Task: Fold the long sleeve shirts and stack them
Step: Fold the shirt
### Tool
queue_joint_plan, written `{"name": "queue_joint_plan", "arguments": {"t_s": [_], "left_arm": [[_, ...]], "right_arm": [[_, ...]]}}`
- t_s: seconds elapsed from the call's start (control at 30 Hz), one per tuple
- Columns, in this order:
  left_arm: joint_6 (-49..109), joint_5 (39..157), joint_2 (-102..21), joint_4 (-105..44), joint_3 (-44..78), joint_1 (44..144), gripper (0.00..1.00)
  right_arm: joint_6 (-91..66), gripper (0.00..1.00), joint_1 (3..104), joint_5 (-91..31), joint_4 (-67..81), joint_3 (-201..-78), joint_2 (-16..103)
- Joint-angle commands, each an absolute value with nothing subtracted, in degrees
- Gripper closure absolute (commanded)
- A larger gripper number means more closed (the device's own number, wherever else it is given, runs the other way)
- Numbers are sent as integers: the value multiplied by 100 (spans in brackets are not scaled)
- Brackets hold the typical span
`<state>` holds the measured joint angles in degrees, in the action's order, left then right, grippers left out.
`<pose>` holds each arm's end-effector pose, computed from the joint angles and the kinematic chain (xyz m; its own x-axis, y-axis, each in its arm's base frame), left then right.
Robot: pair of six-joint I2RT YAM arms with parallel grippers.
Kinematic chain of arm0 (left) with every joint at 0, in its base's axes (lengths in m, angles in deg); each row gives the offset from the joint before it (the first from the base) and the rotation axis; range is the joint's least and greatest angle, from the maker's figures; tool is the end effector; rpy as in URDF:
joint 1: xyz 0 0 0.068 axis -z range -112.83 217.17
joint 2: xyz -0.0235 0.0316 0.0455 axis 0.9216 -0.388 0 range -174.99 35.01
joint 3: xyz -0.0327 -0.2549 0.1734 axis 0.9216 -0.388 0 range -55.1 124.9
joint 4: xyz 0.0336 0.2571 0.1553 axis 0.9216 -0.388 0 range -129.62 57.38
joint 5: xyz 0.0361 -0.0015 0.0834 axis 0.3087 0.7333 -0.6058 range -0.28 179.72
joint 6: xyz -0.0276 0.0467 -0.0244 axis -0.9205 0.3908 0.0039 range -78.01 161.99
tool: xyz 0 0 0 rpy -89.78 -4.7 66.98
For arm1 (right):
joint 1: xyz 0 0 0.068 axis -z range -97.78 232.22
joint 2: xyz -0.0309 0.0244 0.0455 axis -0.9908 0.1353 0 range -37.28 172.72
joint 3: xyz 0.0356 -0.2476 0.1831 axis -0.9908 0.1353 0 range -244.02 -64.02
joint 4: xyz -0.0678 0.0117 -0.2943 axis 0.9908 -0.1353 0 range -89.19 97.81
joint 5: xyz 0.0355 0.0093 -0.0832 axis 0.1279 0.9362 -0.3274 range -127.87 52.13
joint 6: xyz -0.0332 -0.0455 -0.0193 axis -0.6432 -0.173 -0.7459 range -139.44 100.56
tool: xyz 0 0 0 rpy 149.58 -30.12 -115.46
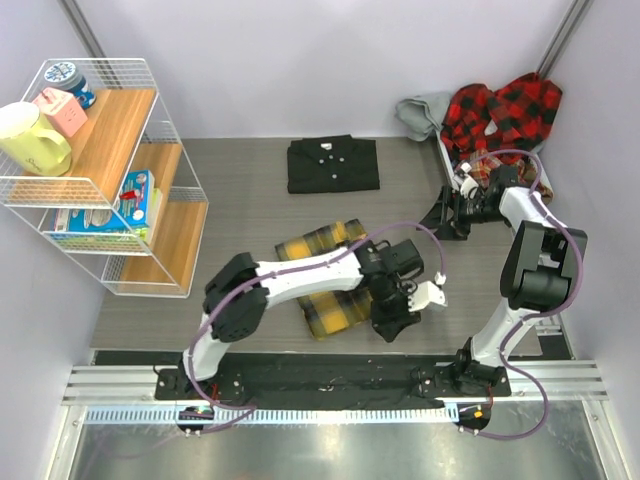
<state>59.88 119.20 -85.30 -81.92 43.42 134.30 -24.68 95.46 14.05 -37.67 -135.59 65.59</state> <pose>0.1741 -0.4677 0.2173 -0.0843 0.8883 -0.4515 0.9353 -0.0858 -0.3434 0.3853 -0.0554 0.2115 -0.9406 0.1634 -0.2977 -0.1204 0.6593 0.7422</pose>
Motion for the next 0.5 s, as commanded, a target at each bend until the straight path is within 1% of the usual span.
{"name": "queue_joint_plan", "arguments": {"t_s": [0.0,0.03,0.07,0.1,0.13,0.17,0.23,0.33,0.47], "left_arm": [[5393,13033,-7153,-8334,4388,12581,54],[5542,12928,-6960,-8377,4273,12109,52],[5700,12614,-6653,-8447,4098,11843,51],[6224,12350,-6607,-8552,4070,11606,50],[6490,12077,-6597,-8814,4035,11195,50],[6710,11596,-6676,-8930,3991,11025,51],[7265,11241,-6764,-8958,3807,10613,53],[7573,10618,-6869,-8590,3175,10321,56],[7522,10229,-7142,-8106,2524,10259,60]], "right_arm": [[-2849,21,9549,906,-4123,-13882,6371],[-2876,21,9549,871,-4124,-13777,6319],[-2893,21,9549,862,-4124,-13716,6248],[-2928,21,9541,906,-4124,-13637,6204],[-2929,21,9549,924,-4124,-13488,6178],[-2920,21,9532,941,-4115,-13417,6125],[-2859,21,9514,1003,-4132,-13224,6081],[-2806,22,9479,1099,-4237,-12995,5976],[-2876,23,9453,1135,-4370,-12784,5888]]}}
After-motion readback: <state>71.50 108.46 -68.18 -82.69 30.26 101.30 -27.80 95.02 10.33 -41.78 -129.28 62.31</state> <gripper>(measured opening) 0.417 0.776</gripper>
